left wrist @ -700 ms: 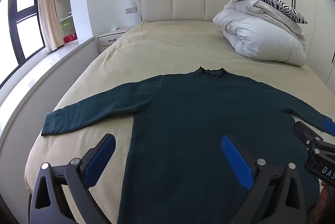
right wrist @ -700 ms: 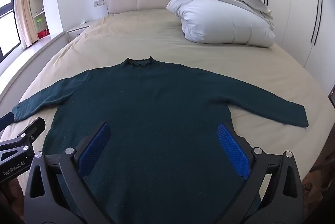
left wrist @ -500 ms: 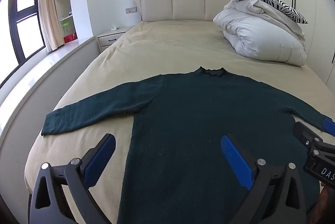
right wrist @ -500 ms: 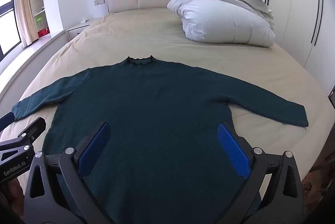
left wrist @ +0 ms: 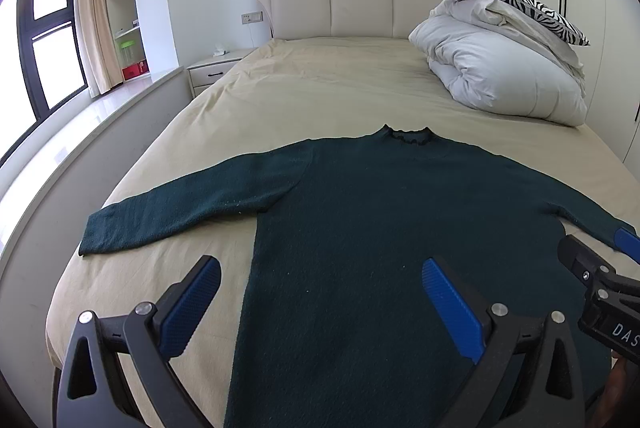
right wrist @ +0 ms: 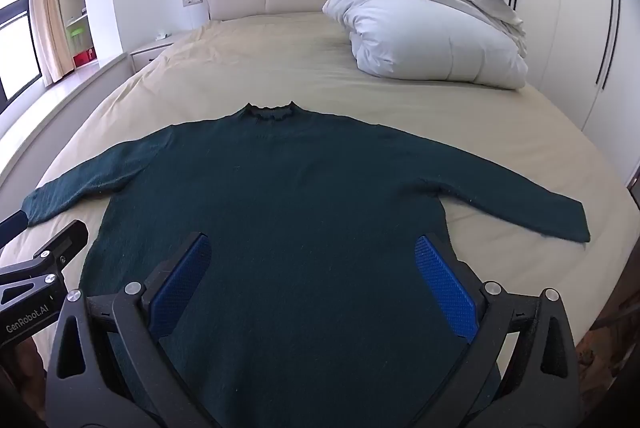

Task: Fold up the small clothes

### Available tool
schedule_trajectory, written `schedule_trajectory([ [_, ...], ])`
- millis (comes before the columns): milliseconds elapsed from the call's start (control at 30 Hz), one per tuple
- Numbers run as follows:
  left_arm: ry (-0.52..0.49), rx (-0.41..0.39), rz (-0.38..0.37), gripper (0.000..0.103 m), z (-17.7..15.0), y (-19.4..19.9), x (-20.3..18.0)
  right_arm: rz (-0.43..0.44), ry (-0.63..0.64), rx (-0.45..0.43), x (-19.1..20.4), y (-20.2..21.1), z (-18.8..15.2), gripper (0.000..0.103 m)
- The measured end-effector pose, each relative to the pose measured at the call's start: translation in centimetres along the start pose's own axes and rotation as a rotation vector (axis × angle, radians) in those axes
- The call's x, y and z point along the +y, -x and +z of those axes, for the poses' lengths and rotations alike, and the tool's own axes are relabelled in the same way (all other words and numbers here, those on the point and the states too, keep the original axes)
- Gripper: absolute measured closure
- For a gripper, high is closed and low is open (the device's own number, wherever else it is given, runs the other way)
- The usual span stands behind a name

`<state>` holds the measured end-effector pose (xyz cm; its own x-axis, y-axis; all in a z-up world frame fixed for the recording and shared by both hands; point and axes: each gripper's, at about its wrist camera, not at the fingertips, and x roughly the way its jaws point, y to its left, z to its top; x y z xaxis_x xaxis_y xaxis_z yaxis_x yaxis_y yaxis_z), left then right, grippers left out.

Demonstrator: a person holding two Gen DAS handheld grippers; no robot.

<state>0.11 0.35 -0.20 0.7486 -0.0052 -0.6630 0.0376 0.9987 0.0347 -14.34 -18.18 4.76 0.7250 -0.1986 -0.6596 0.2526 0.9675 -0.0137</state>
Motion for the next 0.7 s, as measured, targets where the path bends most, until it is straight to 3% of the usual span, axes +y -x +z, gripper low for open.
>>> schedule_trajectory([
  [700,0.003,-0.001,-0.002,0.0,-0.19,-0.22,0.15,0.004,-0.001,0.003,-0.02,-0.17,-0.2,0.0],
])
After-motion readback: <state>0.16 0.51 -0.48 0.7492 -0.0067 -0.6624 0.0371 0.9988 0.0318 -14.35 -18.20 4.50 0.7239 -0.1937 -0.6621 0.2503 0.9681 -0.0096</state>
